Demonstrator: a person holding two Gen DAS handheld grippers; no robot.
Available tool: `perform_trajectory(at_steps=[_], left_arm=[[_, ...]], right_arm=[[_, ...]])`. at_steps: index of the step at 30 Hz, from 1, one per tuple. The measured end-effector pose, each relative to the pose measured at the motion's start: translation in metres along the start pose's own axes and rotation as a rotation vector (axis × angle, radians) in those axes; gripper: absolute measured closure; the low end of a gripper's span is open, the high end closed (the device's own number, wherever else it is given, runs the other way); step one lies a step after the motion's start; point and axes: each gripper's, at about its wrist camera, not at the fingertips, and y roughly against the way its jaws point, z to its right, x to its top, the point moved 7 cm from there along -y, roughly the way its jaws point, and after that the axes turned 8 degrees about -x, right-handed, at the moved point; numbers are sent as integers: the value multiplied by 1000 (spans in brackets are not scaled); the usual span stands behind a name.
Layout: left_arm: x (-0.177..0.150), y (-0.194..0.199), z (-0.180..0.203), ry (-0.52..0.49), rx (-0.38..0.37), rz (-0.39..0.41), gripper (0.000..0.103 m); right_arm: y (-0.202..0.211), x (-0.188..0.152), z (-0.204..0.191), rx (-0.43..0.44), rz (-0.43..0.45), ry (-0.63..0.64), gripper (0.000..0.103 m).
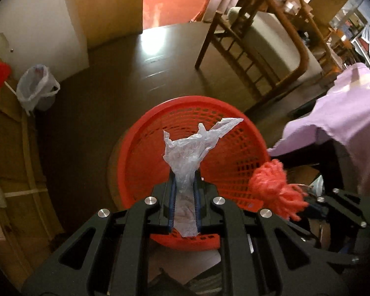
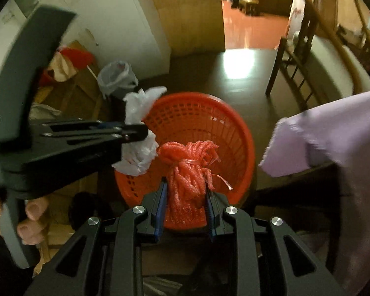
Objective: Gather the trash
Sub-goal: 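Open both tools to drop the tassel and bag into the red basket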
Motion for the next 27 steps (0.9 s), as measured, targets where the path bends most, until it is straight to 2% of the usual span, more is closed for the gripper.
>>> perform_trajectory(at_steps=[4,5,7,8,9,11,16,19,22,25,27], left_arm=[[8,-12,2,11,5,-22,89],[8,-14,2,17,7,-27,85],[11,-16,-1,33,9,-26,85],[12,-16,0,37,6,-24,81],[13,-16,0,36,7,-22,77],[14,-15,3,29,12,-18,58],[16,-6,9,22,28,7,44],[15,1,14,21,33,18,38],[14,5,20,21,37,21,36],[12,14,32,4,33,37,36],[11,27,45,-33,45,69,36]], right_arm=[[-28,-3,2,-2,-32,9,70],[-35,-1,10,-4,-42,12,65],[-40,-1,14,-14,-51,11,39],[-40,0,16,-9,-42,5,36],[-40,1,21,-3,-37,2,35],[-39,2,23,2,-31,0,35],[-28,0,37,19,-16,-51,35],[-14,-4,45,27,2,-72,35],[15,-11,52,22,45,-83,34],[53,-19,58,1,105,-82,33],[87,-26,64,-50,165,-74,30]])
